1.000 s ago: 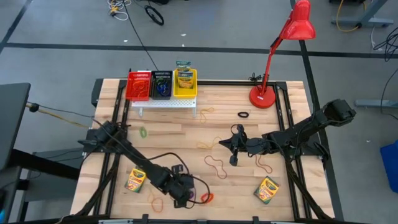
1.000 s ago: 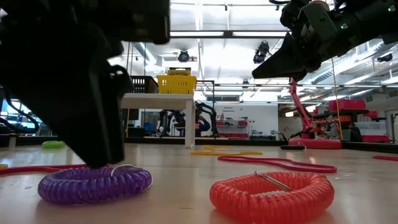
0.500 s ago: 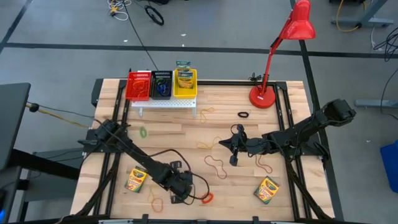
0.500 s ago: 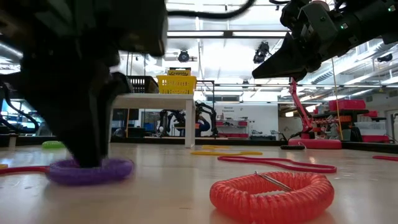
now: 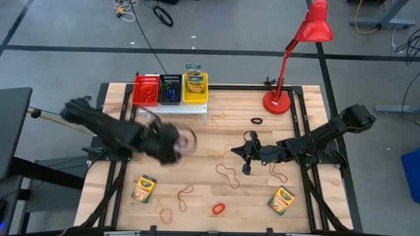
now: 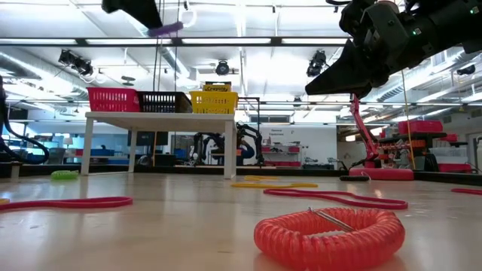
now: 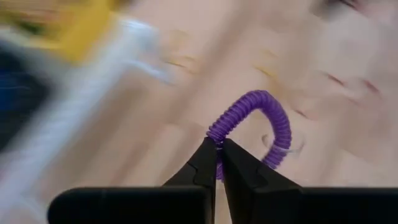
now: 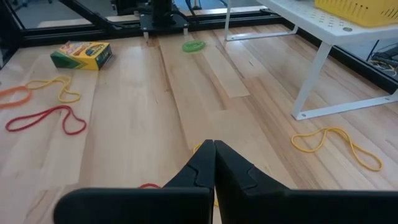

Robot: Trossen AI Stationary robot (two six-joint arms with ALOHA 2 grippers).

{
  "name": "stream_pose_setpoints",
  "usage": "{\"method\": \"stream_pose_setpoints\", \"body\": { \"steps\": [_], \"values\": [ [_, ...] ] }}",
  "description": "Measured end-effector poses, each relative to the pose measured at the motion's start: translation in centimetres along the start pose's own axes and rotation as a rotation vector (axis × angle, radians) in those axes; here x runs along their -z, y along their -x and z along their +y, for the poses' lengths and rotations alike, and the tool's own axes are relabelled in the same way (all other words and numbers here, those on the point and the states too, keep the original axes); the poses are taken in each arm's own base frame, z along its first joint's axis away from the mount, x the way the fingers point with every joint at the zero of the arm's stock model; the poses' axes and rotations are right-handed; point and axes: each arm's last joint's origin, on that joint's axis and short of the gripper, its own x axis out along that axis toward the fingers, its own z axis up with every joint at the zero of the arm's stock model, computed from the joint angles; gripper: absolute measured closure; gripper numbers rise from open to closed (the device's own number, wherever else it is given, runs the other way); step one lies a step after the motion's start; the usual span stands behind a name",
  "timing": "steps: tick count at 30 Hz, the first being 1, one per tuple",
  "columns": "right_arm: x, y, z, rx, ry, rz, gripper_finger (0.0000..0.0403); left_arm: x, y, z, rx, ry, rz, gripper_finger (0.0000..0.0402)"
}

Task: Pick & Place Office Desk Supplies
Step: Put the purple spring keychain into the black bin on the shelf, then put the red rubber band into the red bin on the shelf

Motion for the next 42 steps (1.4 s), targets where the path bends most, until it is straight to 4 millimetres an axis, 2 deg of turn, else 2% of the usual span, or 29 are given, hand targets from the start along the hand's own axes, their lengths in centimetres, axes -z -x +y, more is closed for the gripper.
{"method": "stream_pose_setpoints", "body": {
  "steps": [3,7,12,17,20,25,28,31,34,38,42],
  "values": [
    [0.0,0.0,0.0,0.000,0.000,0.000,0.0398,-1.3,1.1,4.5,-0.096,0.100,-0.038,0.0387],
    [0.0,0.0,0.0,0.000,0.000,0.000,0.0398,-2.9,0.8,9.6,-0.214,0.148,-0.034,0.0387],
    [0.0,0.0,0.0,0.000,0.000,0.000,0.0398,-4.8,-1.6,15.5,-0.335,0.178,0.054,0.0387],
    [0.0,0.0,0.0,0.000,0.000,0.000,0.0398,-6.4,-3.8,20.8,-0.272,0.249,0.055,0.0387],
    [0.0,0.0,0.0,0.000,0.000,0.000,0.0398,-6.6,-5.1,22.9,-0.267,0.288,0.086,0.0380],
    [0.0,0.0,0.0,0.000,0.000,0.000,0.0398,-6.5,-8.0,24.4,-0.301,0.295,0.175,0.0357],
    [0.0,0.0,0.0,0.000,0.000,0.000,0.0398,-6.8,-9.7,24.6,-0.308,0.269,0.191,0.0343],
    [0.0,0.0,0.0,0.000,0.001,0.000,0.0398,-6.9,-10.5,24.6,-0.313,0.262,0.194,0.0321],
    [0.0,0.0,0.0,0.000,0.000,0.001,0.0398,-7.0,-10.5,24.6,-0.311,0.252,0.195,0.0292],
    [0.0,0.0,0.0,0.000,0.000,0.000,0.0398,-7.1,-9.6,24.0,-0.287,0.225,0.173,0.0246],
    [0.0,0.0,0.0,0.000,0.001,0.000,0.0398,-7.0,-7.9,22.0,-0.247,0.135,0.138,0.0215]
  ]
}}
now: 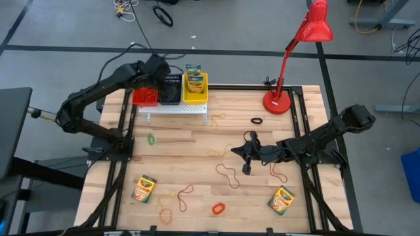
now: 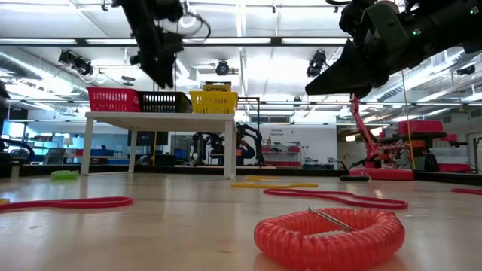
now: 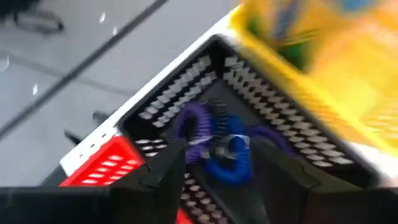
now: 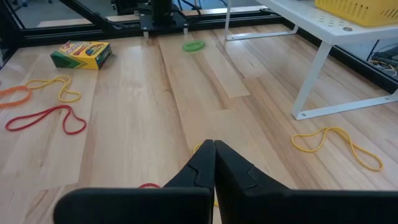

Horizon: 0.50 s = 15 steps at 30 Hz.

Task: Pick & Place Office Desk Supplies
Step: Put the red rubber band into the red bin on the shelf

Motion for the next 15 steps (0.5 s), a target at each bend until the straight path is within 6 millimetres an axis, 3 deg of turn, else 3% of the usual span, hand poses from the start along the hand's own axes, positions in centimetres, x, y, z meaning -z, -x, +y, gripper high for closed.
{"method": "stream_pose_setpoints", "body": {
  "steps": [4,8,15],
  "values": [
    [0.0,0.0,0.0,0.000,0.000,0.000,0.0398,1.6,2.3,-3.6,0.105,-0.107,-0.166,0.0230],
    [0.0,0.0,0.0,0.000,0.000,0.000,0.0398,4.6,3.4,-7.8,0.313,-0.194,-0.387,0.0266],
    [0.0,0.0,0.0,0.000,0.000,0.000,0.0398,11.7,1.5,-14.2,0.669,-0.222,-0.711,0.0298]
  ]
}}
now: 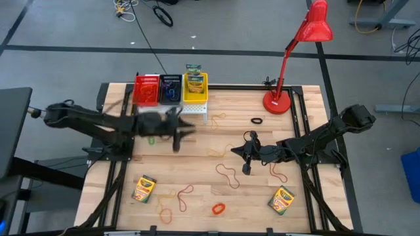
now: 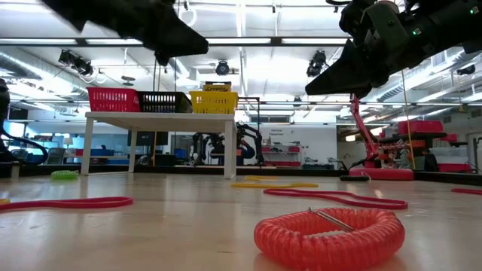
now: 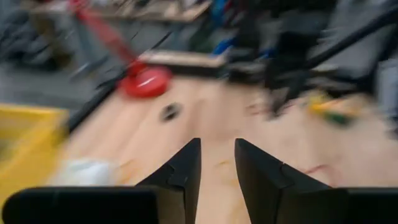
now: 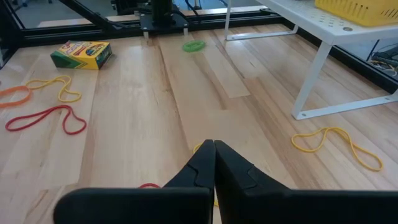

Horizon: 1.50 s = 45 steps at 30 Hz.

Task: Pick & Place Office Desk Supplies
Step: Put the red rubber band into the red bin on the shelf

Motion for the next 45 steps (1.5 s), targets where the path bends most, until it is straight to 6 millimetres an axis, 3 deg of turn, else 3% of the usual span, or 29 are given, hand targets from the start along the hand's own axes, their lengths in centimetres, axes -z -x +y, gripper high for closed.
{"method": "stream_pose_setpoints", "body": {
  "steps": [6,17,24,30,35,40,45],
  "values": [
    [-0.2,0.0,0.0,0.000,-0.010,-0.015,0.0398,5.9,0.0,-3.0,0.143,0.020,-0.165,0.0299],
    [-0.5,-0.3,-0.4,0.000,-0.080,-0.031,0.0398,10.4,-1.5,-4.7,0.190,-0.003,-0.133,0.0299],
    [-0.6,-0.6,-0.8,-0.095,-0.179,0.001,0.0398,11.9,-2.6,-5.1,0.200,0.012,-0.180,0.0299],
    [0.5,-0.9,0.1,-0.061,-0.127,0.026,0.0398,13.2,-3.6,-5.4,0.193,0.030,-0.164,0.0299],
    [2.0,-1.0,2.0,-0.080,-0.033,0.032,0.0398,13.7,-5.9,-6.3,0.182,0.070,-0.124,0.0299],
    [3.0,-1.0,4.1,-0.147,0.032,-0.007,0.0398,12.9,-8.5,-8.0,0.281,0.061,-0.163,0.0301],
    [4.2,-1.0,5.2,-0.182,0.031,0.013,0.0398,12.7,-8.7,-9.5,0.387,0.059,-0.031,0.0328]
  ]
}}
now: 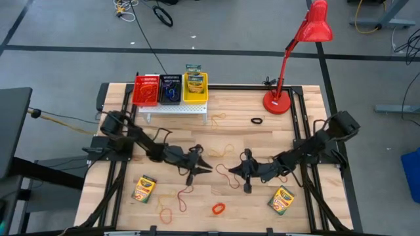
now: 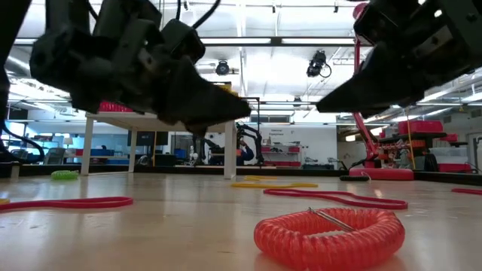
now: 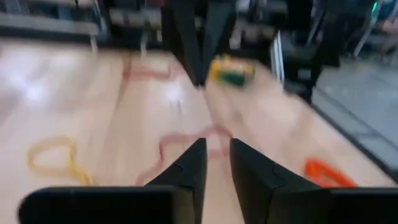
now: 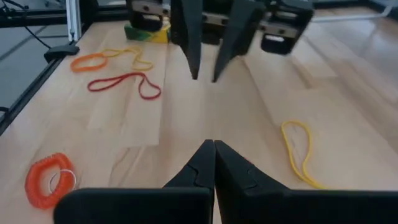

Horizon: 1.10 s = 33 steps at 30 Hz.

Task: Pick & Place Office Desk Supplies
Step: Put the red rubber band into the red bin on the shelf

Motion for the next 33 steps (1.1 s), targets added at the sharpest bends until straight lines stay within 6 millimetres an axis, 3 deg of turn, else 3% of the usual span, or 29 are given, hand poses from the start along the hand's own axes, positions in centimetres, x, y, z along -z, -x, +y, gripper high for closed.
{"method": "stream_pose_setpoints", "body": {
  "steps": [6,11,16,22,33],
  "values": [
    [0.5,-0.1,0.1,0.068,-0.001,0.002,0.0398,-0.9,1.2,-3.5,0.048,0.016,0.299,0.0394],
    [0.1,-0.1,0.0,0.128,-0.023,-0.053,0.0398,-2.0,1.4,-8.1,0.007,0.028,0.525,0.0381],
    [0.0,-0.1,0.0,0.130,-0.032,-0.069,0.0398,-3.0,1.4,-11.0,-0.153,0.119,0.763,0.0343],
    [0.1,-0.1,0.0,0.133,-0.017,-0.057,0.0398,-3.2,1.7,-12.5,-0.395,0.335,0.937,0.0296],
    [0.0,0.0,0.1,0.127,-0.019,-0.061,0.0398,-2.4,1.8,-13.2,-0.488,0.437,0.939,0.0281]
  ]
}}
